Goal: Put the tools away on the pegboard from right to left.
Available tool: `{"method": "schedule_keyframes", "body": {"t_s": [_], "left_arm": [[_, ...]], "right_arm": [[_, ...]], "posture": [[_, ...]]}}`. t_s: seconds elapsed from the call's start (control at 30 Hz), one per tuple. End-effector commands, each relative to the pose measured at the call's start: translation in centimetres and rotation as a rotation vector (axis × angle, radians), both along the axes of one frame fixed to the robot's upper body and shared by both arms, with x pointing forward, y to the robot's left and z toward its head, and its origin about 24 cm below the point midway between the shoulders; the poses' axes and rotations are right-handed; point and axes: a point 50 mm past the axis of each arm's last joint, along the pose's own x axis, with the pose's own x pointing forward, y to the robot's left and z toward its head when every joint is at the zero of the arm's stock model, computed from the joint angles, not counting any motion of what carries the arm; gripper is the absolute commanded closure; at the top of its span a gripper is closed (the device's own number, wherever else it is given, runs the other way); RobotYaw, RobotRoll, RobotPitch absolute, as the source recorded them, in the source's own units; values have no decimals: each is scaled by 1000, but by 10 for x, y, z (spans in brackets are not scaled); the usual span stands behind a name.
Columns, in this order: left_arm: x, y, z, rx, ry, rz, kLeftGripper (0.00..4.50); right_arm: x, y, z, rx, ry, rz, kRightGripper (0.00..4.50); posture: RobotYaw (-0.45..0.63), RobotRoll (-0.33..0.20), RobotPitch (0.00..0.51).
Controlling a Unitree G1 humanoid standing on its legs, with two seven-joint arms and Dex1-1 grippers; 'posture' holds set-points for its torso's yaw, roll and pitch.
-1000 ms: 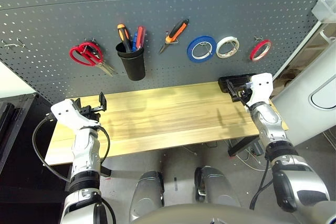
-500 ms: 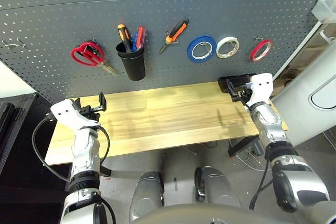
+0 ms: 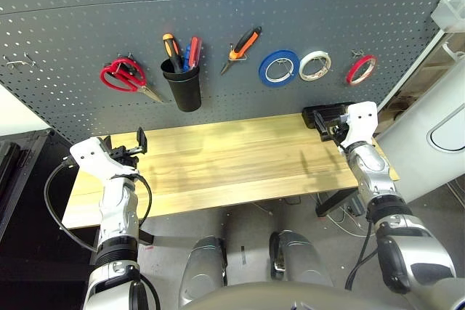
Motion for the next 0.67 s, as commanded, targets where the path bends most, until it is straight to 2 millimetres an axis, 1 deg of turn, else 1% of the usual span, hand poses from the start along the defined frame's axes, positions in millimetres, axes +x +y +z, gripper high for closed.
{"method": "schedule_keyframes", "body": {"t_s": [0.03, 0.33, 0.57, 0.67], "left_arm": [[3, -2, -1, 8, 15, -17, 38], [6, -4, 0, 6, 9, -24, 38], [-3, 4, -1, 17, 19, -11, 38], [-5, 5, -2, 17, 26, -11, 38]], "right_arm": [[0, -5, -1, 1, 5, -15, 0], [0, -6, -1, 1, 3, -19, 0], [-2, -2, -5, 11, 9, -19, 0], [-4, 1, -8, 17, 11, -18, 0]], "posture": [[17, 0, 8], [25, 0, 5], [21, 0, 11], [8, 0, 21]]}}
